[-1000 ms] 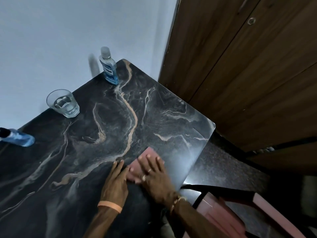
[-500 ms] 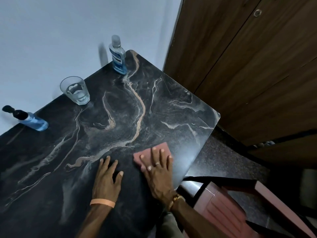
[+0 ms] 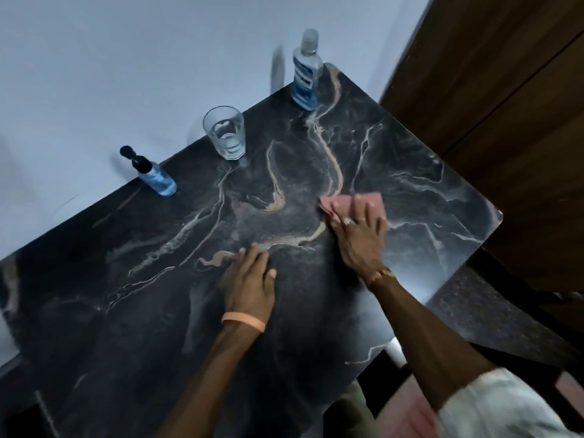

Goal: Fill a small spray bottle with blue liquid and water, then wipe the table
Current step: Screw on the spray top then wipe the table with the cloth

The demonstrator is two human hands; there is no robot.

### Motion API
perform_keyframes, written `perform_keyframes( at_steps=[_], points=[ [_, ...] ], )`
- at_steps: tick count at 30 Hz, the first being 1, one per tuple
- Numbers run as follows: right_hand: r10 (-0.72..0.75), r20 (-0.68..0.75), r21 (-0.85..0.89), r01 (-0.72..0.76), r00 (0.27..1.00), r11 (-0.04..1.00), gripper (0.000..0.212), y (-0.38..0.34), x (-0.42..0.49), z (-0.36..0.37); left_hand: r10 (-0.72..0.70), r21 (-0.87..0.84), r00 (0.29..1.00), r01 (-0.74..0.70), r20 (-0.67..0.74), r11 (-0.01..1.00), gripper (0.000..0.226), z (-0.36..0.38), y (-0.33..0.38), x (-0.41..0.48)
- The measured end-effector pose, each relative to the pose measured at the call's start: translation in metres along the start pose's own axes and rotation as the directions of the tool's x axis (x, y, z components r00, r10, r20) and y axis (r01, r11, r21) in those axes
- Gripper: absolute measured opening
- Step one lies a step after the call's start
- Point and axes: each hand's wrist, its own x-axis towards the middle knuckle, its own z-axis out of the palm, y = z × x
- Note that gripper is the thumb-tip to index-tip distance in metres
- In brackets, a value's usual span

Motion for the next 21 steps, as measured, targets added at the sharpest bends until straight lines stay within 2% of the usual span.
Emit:
perform_keyframes(
  at_steps=[1,2,4,5,6,7,8,9,10,11,12,13,14,15,16,17,18,19,20,21],
  points=[
    [0.042,-0.024,0.024,-0.041,0.999,0.999,0.047,0.006,-0.029,0.003,0.021,-0.003,0.999,-0.021,0.034,1.000,0.043,0.005,0.008,0.004],
    [0.022,-0.028,0.014,-0.022,0.999,1.000,0.046,0.004,-0.066,0.013,0.042,0.002,0.996,-0.042,0.075,0.999,0.045,0.011,0.016,0.006],
    [-0.150,0.063,-0.018,0.151,0.987,0.988,0.048,-0.014,-0.147,0.043,0.072,0.055,0.985,-0.081,0.158,0.995,0.047,0.025,0.027,0.005],
    [-0.268,0.112,-0.032,0.273,0.957,0.962,0.050,-0.022,-0.180,0.057,0.090,0.074,0.978,-0.105,0.189,0.992,0.046,0.031,0.031,0.003],
    [-0.413,0.150,-0.060,0.425,0.898,0.903,0.054,-0.023,-0.197,0.066,0.104,0.070,0.973,-0.121,0.205,0.990,0.046,0.035,0.031,-0.001],
    [-0.559,0.183,-0.080,0.579,0.809,0.812,0.059,-0.019,-0.190,0.066,0.113,0.038,0.973,-0.123,0.202,0.992,0.045,0.036,0.029,-0.004],
    [-0.668,0.193,-0.096,0.692,0.718,0.716,0.064,-0.013,-0.165,0.064,0.109,-0.005,0.976,-0.110,0.186,0.994,0.043,0.036,0.025,-0.007],
    [-0.725,0.184,-0.108,0.747,0.664,0.656,0.065,-0.005,-0.132,0.059,0.097,-0.047,0.982,-0.091,0.162,0.995,0.042,0.032,0.019,-0.010],
    [-0.718,0.138,-0.114,0.731,0.682,0.673,0.061,0.001,-0.094,0.050,0.080,-0.074,0.988,-0.071,0.130,0.995,0.041,0.028,0.014,-0.012],
    [-0.635,0.073,-0.097,0.639,0.769,0.763,0.055,0.007,-0.052,0.041,0.048,-0.086,0.995,-0.041,0.092,0.995,0.040,0.023,0.006,-0.014],
    [-0.478,0.007,-0.045,0.478,0.878,0.877,0.052,0.010,-0.011,0.032,0.018,-0.092,0.998,-0.012,0.055,0.996,0.040,0.018,-0.001,-0.015],
    [-0.255,-0.033,0.035,0.256,0.966,0.966,0.051,0.009,0.028,0.025,-0.009,-0.095,1.000,0.011,0.023,0.995,0.040,0.013,-0.008,-0.017],
    [-0.014,-0.051,0.123,0.020,0.999,0.992,0.049,0.003,0.060,0.019,-0.029,-0.099,1.000,0.028,-0.005,0.995,0.039,0.008,-0.013,-0.017],
    [0.146,-0.017,0.169,-0.141,0.989,0.976,0.049,-0.012,0.082,0.012,-0.048,-0.118,0.998,0.043,-0.039,0.992,0.038,0.003,-0.017,-0.016],
    [0.161,0.006,0.120,-0.160,0.987,0.980,0.051,-0.035,0.090,0.009,-0.087,-0.155,0.993,0.073,-0.082,0.985,0.037,-0.001,-0.019,-0.015],
    [0.028,0.043,0.027,-0.029,0.999,0.999,0.054,-0.061,0.087,0.012,-0.142,-0.203,0.981,0.113,-0.135,0.973,0.036,-0.006,-0.023,-0.013],
    [-0.211,0.131,-0.040,0.218,0.969,0.975,0.055,-0.091,0.072,0.017,-0.216,-0.251,0.959,0.166,-0.184,0.954,0.034,-0.011,-0.027,-0.012],
    [-0.447,0.207,-0.040,0.464,0.870,0.885,0.056,-0.116,0.045,0.024,-0.289,-0.288,0.932,0.221,-0.219,0.932,0.033,-0.017,-0.031,-0.012],
    [-0.598,0.253,-0.021,0.623,0.760,0.782,0.055,-0.133,0.014,0.032,-0.341,-0.306,0.909,0.263,-0.238,0.915,0.032,-0.022,-0.036,-0.011],
    [-0.675,0.272,-0.025,0.706,0.686,0.708,0.054,-0.139,-0.019,0.041,-0.375,-0.314,0.892,0.292,-0.251,0.903,0.032,-0.027,-0.043,-0.013]
  ],
)
